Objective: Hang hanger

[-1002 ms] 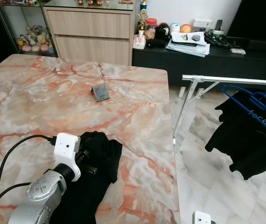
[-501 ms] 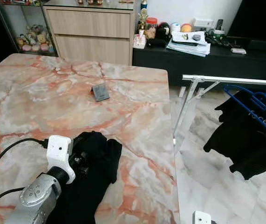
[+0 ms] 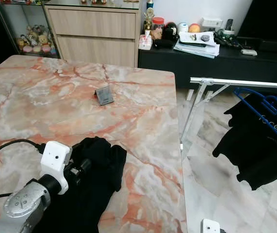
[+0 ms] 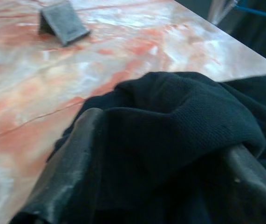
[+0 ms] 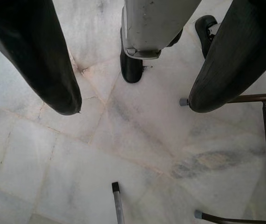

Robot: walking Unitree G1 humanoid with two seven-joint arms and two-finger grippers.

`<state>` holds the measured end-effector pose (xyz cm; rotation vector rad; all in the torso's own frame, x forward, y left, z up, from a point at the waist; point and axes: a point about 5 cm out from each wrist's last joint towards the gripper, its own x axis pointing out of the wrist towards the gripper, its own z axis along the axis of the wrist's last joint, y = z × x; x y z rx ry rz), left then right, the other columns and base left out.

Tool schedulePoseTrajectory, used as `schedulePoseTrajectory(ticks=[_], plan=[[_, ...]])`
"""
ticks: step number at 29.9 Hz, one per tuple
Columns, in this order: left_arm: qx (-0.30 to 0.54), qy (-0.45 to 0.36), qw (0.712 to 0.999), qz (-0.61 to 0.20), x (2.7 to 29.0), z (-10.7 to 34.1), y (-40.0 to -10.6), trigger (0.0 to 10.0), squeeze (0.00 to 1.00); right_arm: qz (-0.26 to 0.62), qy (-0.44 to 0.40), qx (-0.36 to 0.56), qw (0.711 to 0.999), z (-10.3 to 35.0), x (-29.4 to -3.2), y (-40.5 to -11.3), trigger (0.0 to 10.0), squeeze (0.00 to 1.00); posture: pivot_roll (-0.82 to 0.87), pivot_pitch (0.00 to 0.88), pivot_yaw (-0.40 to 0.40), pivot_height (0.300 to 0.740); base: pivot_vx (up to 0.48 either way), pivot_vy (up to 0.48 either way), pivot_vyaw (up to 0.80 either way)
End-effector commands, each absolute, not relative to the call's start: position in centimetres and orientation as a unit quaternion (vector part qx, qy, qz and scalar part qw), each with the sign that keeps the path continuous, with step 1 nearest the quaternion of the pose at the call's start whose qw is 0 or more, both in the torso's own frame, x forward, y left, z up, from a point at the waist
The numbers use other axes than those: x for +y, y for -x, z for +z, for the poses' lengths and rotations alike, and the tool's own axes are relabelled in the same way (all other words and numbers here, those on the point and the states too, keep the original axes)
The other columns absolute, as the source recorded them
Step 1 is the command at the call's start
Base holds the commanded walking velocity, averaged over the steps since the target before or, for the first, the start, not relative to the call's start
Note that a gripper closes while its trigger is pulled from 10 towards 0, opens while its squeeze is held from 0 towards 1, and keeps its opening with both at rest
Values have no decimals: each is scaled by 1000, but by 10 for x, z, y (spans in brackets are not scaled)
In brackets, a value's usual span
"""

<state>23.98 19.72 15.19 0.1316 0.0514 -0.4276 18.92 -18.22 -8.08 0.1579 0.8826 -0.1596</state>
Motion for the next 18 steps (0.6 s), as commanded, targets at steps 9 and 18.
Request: schedulePoseTrajectory(ticks=[9, 18], plan=[[51, -128, 959, -247, 211, 146, -225, 10000, 1000, -76, -71, 437, 894, -83, -184, -184, 10000, 0, 63, 142, -32, 740, 0, 0, 0], [55, -152, 965, -206, 245, 151, -221, 10000, 733, -73, -68, 436, 894, -83, -185, -185, 10000, 0, 65, 142, -39, 740, 0, 0, 0]])
